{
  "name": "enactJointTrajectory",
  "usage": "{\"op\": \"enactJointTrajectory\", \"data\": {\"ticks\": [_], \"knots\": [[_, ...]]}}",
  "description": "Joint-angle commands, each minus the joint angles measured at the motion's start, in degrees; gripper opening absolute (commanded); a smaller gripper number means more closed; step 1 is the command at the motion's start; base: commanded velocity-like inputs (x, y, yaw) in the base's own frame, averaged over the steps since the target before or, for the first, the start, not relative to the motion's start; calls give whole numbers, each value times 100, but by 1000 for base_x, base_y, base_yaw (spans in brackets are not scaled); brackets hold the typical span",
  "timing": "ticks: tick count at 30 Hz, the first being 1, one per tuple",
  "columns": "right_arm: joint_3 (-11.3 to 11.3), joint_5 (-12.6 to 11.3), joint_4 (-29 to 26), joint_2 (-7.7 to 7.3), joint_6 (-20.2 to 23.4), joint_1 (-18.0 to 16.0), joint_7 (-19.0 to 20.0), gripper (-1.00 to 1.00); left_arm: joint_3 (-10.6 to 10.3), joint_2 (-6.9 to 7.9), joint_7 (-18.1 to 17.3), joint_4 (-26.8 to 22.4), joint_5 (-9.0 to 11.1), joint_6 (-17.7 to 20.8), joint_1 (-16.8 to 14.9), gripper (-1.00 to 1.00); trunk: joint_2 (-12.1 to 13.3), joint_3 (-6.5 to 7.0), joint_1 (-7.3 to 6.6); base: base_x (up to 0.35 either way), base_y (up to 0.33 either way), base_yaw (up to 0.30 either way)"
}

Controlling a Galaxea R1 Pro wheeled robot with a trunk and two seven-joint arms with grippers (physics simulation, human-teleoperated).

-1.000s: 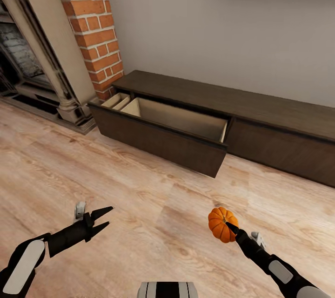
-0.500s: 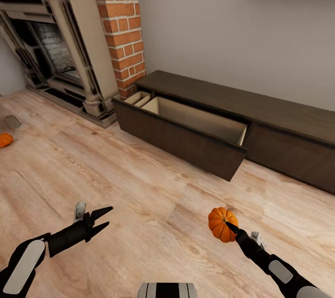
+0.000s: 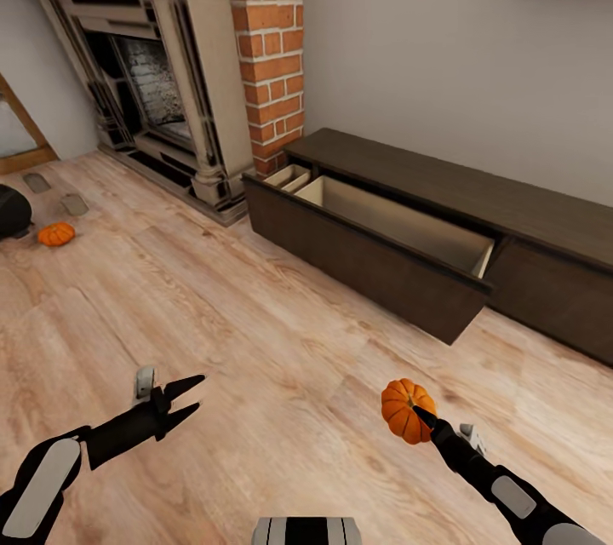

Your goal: Place each of the two pumpkins and all three candles from the living room inside a cabinet in the living room (use any cabinet), then make sure every cabinet is closed, and position the cauldron so it is next to a table in the living room.

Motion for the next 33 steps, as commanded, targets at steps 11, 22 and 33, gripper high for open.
{"op": "enactJointTrajectory", "data": {"ticks": [11, 22, 33], "knots": [[27, -72, -5, -6, 33, -2, 3, -100, 8, -7, -28, 5, -7, 31, -5, 100, -14, -157, 22, 0, 0, 253], [33, -68, -5, -6, 26, -2, 10, -100, 8, -8, -28, 9, -5, 31, -5, 100, -14, -110, 22, 0, 0, 253], [36, -70, -5, -7, 24, -2, 11, -100, 8, -10, -28, 11, -5, 31, -5, 100, -14, -63, 22, 0, 0, 253]]}}
